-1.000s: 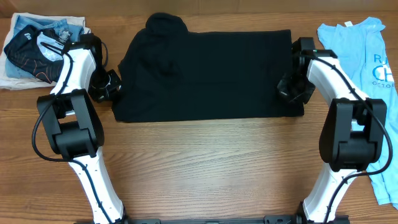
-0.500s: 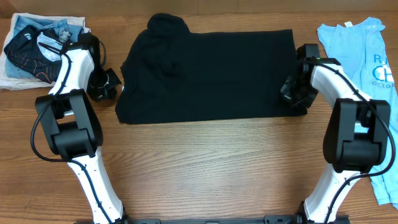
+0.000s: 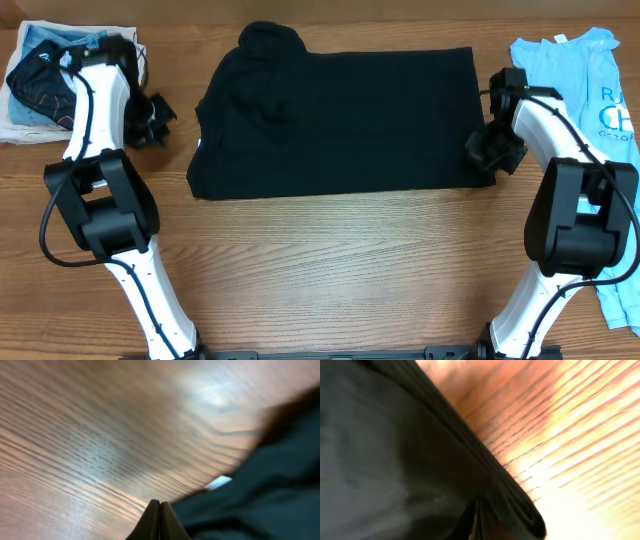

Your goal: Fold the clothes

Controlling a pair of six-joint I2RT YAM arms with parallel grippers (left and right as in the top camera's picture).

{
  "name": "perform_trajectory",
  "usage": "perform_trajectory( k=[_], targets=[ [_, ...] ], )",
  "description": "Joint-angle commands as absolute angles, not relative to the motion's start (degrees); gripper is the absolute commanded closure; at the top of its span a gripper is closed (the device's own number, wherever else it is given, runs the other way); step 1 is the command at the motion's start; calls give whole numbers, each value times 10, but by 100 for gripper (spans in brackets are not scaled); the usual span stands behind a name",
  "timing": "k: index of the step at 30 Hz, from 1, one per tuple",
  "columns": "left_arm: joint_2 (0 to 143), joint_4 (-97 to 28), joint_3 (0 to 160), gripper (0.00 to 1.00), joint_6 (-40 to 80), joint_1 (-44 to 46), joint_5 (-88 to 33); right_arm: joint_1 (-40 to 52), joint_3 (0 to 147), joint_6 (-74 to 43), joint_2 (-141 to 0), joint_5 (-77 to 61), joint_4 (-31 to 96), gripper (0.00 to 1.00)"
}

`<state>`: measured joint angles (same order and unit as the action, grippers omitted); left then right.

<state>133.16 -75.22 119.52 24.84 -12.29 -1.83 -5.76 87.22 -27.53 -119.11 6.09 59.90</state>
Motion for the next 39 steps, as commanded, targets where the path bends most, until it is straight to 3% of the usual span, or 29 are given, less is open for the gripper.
perform_trajectory(
  k=[1,3,4,7,9,11,12,17,28,39],
  targets=[
    [1298,-782,1274,96,231,-88,-29,-61,930,-288,-1152,69,611,82],
    [1290,-809,1305,96,227,-67,-38,-61,947,-257,-1140,36,610,58],
    [1288,-824,1316,96,227,-54,-47,-61,954,-237,-1138,10,607,51],
    [1289,-859,1322,96,229,-14,-83,-61,960,-201,-1138,-54,588,38],
    [1293,-876,1311,96,229,16,-89,-61,960,-190,-1143,-70,572,45],
    [1293,-878,1287,96,232,45,-89,-61,960,-190,-1149,-66,562,63],
    [1293,-872,1258,96,244,73,-89,-61,960,-190,-1158,-65,553,76],
    [1293,-823,1175,96,256,127,-90,-62,960,-190,-1182,-61,524,95],
    [1293,-743,1044,96,273,138,-107,-62,951,-197,-1207,-43,506,96],
    [1294,-729,1023,96,273,138,-96,-62,929,-197,-1235,-20,501,96]
  ],
)
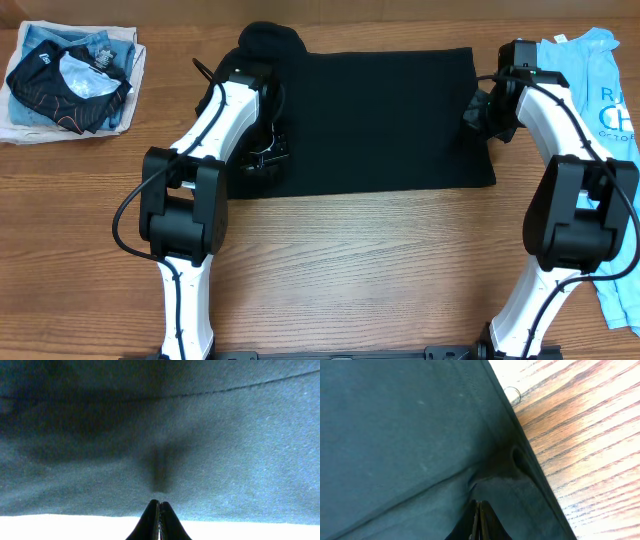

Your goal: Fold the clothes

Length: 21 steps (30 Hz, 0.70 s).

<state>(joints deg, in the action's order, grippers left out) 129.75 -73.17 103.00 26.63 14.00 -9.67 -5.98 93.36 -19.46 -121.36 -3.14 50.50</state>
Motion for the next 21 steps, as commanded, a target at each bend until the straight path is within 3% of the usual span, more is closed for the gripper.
perform_trajectory(
  k=[1,13,21],
  targets=[
    [1294,-729,1023,96,273,138,-96,-62,929,-197,-1241,-20,500,96],
    [1294,-697,957,96,275,132,-84,-62,929,-197,-1282,1,497,96],
    [1294,-697,934,96,274,81,-26,-62,929,-197,-1287,39,496,96]
  ],
)
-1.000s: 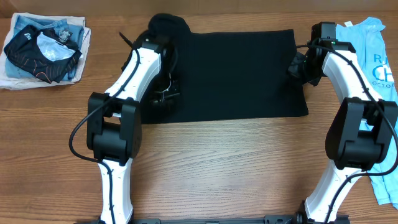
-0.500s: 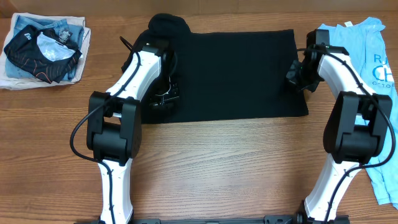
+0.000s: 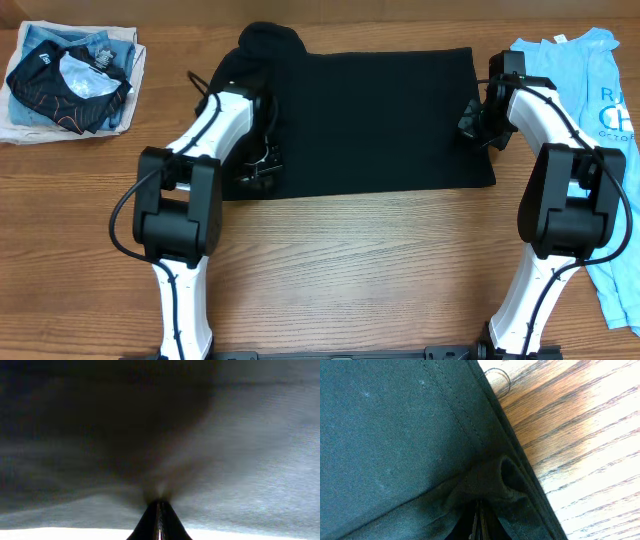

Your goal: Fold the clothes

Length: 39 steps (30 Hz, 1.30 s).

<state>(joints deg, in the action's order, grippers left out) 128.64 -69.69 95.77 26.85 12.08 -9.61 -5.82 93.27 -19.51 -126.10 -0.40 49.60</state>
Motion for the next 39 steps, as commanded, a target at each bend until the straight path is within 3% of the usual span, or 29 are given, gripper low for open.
perform_trajectory(
  k=[1,12,24,30,35,39],
  targets=[
    [1294,-695,934,96,274,72,-16,-62,929,-197,-1287,41,495,96],
    [1294,-655,934,96,205,-28,-7,-62,931,-227,-1286,69,493,96],
    [1293,-680,984,96,193,-43,-11,-62,986,-271,-1266,77,544,96],
    [1293,-768,1087,96,193,-21,-26,-62,1074,-270,-1222,24,646,76],
    [1293,-799,1119,91,193,4,-29,-60,1099,-237,-1208,-48,728,71],
    [1293,-795,1119,81,193,17,-31,-57,1076,-205,-1210,-66,775,65]
  ],
)
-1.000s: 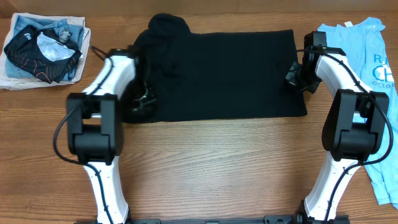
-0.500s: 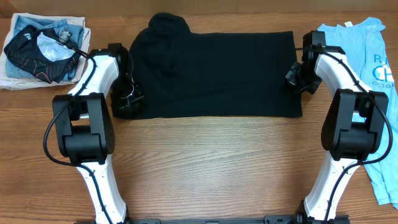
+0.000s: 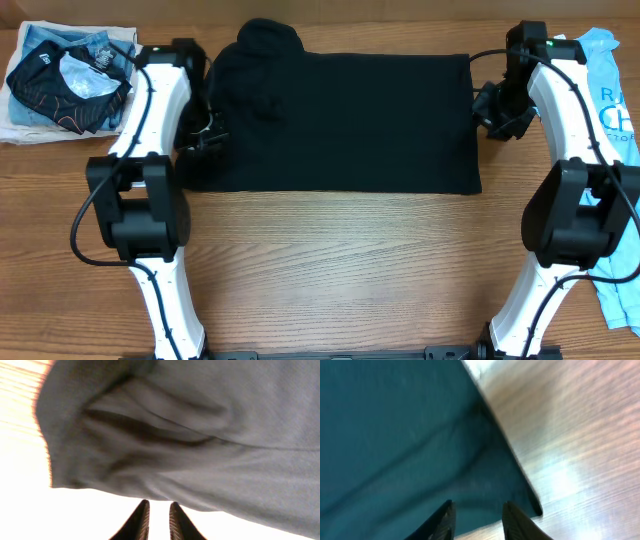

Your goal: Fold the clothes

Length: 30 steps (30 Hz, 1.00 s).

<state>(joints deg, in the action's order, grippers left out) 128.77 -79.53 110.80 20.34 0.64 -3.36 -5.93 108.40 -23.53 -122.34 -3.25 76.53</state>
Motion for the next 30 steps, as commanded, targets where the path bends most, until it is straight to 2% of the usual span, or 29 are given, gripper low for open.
perform_trajectory(
  k=[1,3,8,10,16,30],
  targets=[
    [1293,-793,1119,81,194,20,-32,-57,1064,-205,-1210,-65,777,65],
    [1293,-792,1119,79,195,25,-34,-57,1039,-205,-1210,-66,771,66],
    [1293,-790,1117,82,197,32,-34,-57,960,-206,-1210,-79,725,83],
    [1293,-790,1117,84,197,33,-34,-57,926,-206,-1210,-81,694,85],
    [1293,-778,1112,96,197,33,-31,-57,865,-208,-1210,-80,641,85],
    [1293,-714,975,96,197,31,-35,-58,842,-242,-1210,10,631,81]
  ],
)
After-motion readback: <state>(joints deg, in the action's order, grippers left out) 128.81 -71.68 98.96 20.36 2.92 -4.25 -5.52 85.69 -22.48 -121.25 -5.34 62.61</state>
